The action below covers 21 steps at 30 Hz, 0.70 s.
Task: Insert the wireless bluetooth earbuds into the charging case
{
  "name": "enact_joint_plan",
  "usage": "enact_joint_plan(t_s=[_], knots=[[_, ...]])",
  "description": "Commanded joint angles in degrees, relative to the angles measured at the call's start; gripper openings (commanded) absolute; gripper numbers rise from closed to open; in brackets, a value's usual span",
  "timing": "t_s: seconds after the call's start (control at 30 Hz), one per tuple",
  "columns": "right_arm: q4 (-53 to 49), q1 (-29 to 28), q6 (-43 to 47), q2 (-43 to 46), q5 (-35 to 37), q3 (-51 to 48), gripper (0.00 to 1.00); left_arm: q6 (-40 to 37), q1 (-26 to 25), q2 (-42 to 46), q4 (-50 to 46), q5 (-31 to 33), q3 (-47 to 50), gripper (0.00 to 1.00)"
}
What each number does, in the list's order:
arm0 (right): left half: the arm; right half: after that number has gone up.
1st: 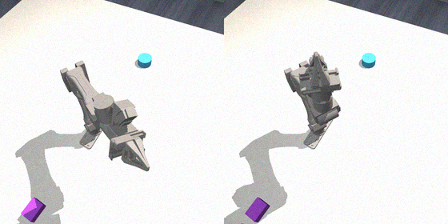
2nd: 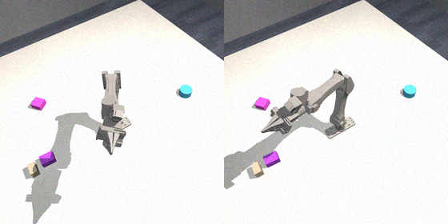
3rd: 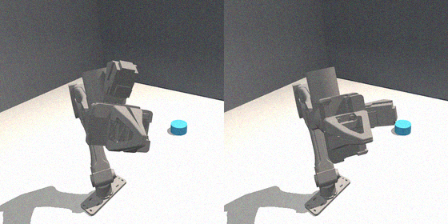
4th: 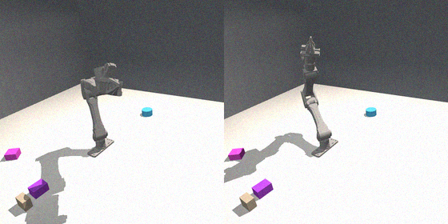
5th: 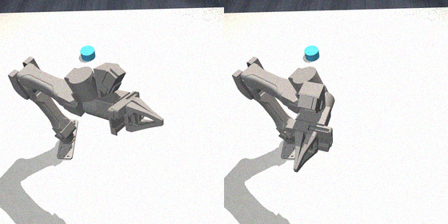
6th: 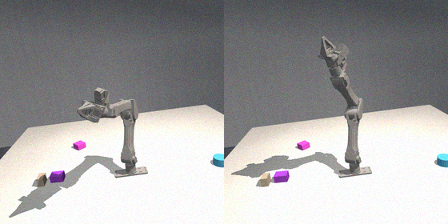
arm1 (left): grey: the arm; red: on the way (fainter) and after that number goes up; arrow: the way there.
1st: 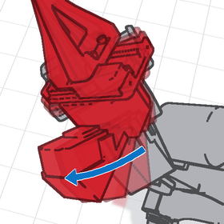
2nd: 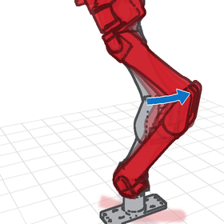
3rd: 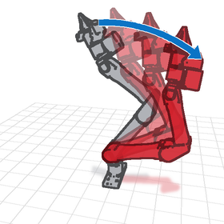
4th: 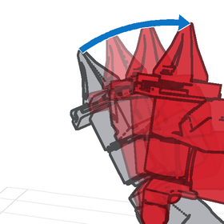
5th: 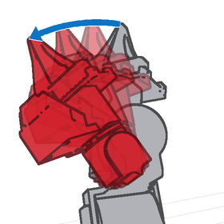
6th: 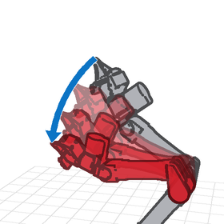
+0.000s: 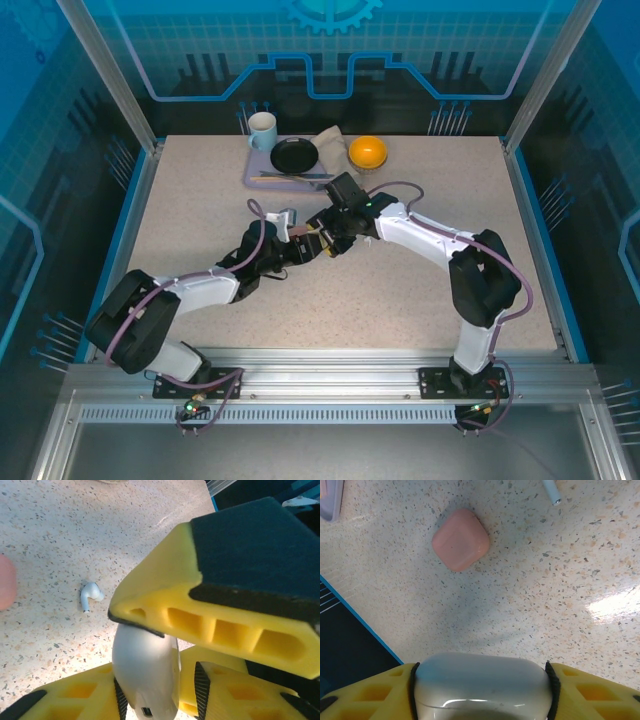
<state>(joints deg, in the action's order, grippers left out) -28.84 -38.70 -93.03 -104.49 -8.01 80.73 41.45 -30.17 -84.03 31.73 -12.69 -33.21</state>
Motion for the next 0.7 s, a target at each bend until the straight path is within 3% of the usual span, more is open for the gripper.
enact_joint_plan(t_s=[0.0, 0.23, 0.4, 0.67], knots=[[-0.1, -0.7, -0.9, 1.4, 0.1, 0.5, 0.46, -1.4, -0.3, 2.0, 1.2, -0.3, 0.2, 0.37], [0.0, -0.7, -0.8, 1.4, 0.0, 0.6, 0.46, -1.2, -0.3, 1.8, 1.3, -0.4, -0.4, 0.31], [1.2, -0.4, -0.7, 2.0, -0.2, 0.3, 0.49, -1.4, -0.3, 1.9, 0.3, -0.8, -1.4, 0.18], [2.6, 4.3, 5.0, 7.4, 2.3, -0.4, 0.83, -3.6, 0.2, 3.8, -5.8, -2.0, -3.4, 0.08]])
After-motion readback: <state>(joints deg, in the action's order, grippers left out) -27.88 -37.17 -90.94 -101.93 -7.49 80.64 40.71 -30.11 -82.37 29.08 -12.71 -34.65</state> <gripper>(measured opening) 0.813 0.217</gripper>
